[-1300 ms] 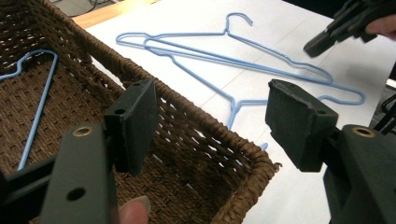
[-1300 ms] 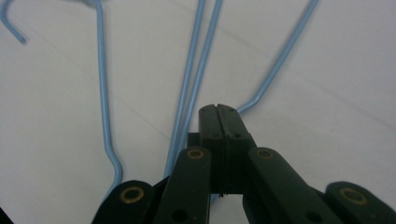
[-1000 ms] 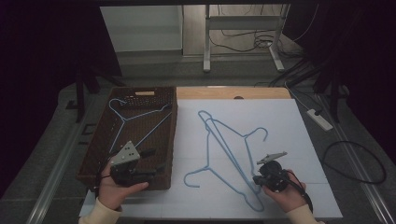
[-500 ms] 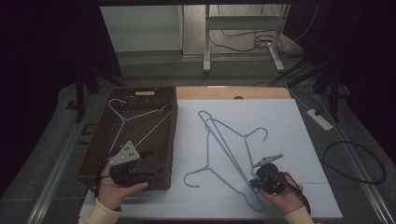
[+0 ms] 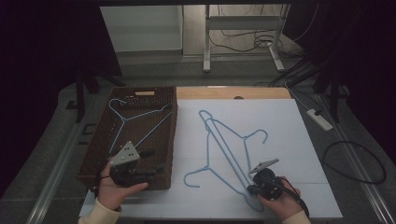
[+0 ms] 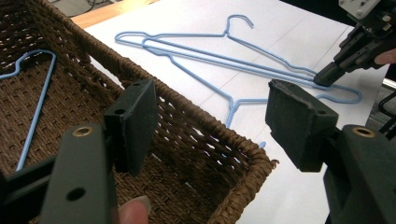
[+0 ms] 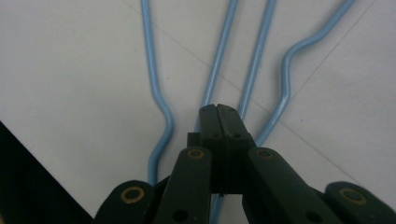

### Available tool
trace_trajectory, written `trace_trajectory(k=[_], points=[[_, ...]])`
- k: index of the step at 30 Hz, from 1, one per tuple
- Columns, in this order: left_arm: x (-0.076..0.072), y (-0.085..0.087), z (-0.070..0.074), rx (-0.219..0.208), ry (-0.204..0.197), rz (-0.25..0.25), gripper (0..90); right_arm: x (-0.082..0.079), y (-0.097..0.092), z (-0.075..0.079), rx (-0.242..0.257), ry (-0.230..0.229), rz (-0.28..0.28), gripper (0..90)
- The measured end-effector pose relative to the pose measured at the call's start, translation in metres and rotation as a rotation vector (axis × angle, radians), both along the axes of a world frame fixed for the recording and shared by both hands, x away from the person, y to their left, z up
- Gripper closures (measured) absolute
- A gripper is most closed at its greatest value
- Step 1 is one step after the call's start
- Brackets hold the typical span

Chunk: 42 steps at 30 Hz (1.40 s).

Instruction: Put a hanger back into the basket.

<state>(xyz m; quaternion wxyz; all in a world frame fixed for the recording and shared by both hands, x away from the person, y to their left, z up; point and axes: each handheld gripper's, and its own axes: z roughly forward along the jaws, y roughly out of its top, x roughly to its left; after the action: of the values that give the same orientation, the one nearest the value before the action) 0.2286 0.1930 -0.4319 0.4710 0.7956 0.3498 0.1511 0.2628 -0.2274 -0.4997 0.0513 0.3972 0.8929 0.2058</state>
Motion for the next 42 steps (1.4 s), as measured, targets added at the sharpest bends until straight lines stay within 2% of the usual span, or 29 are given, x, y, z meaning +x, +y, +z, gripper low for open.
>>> trace_trajectory(k=[11,16,17,24,26,32,38,42], points=[[0.000,0.001,0.000,0.000,0.000,0.001,34.2,-0.017,-0.004,0.001,-0.016,0.017,0.011,90.0],[0.000,0.000,-0.001,0.000,0.002,0.000,34.1,-0.023,-0.011,0.002,-0.031,0.018,0.003,90.0],[0.000,0.000,-0.001,0.001,0.002,0.000,34.1,-0.024,-0.013,0.003,-0.022,0.019,-0.002,90.0],[0.001,-0.001,-0.001,0.001,0.006,-0.002,34.1,-0.027,-0.026,0.006,-0.007,0.015,-0.032,90.0],[0.001,-0.001,-0.001,0.002,0.007,-0.004,34.1,-0.027,-0.029,0.004,-0.034,0.014,-0.043,90.0],[0.001,-0.001,-0.001,0.001,0.007,-0.002,34.0,-0.029,-0.034,0.004,-0.042,0.017,-0.052,90.0],[0.001,-0.002,-0.001,0.001,0.008,-0.003,34.1,-0.029,-0.048,0.005,-0.048,0.020,-0.090,90.0],[0.001,-0.003,-0.002,0.002,0.006,-0.006,34.1,-0.028,-0.049,0.005,-0.055,0.011,-0.091,90.0]])
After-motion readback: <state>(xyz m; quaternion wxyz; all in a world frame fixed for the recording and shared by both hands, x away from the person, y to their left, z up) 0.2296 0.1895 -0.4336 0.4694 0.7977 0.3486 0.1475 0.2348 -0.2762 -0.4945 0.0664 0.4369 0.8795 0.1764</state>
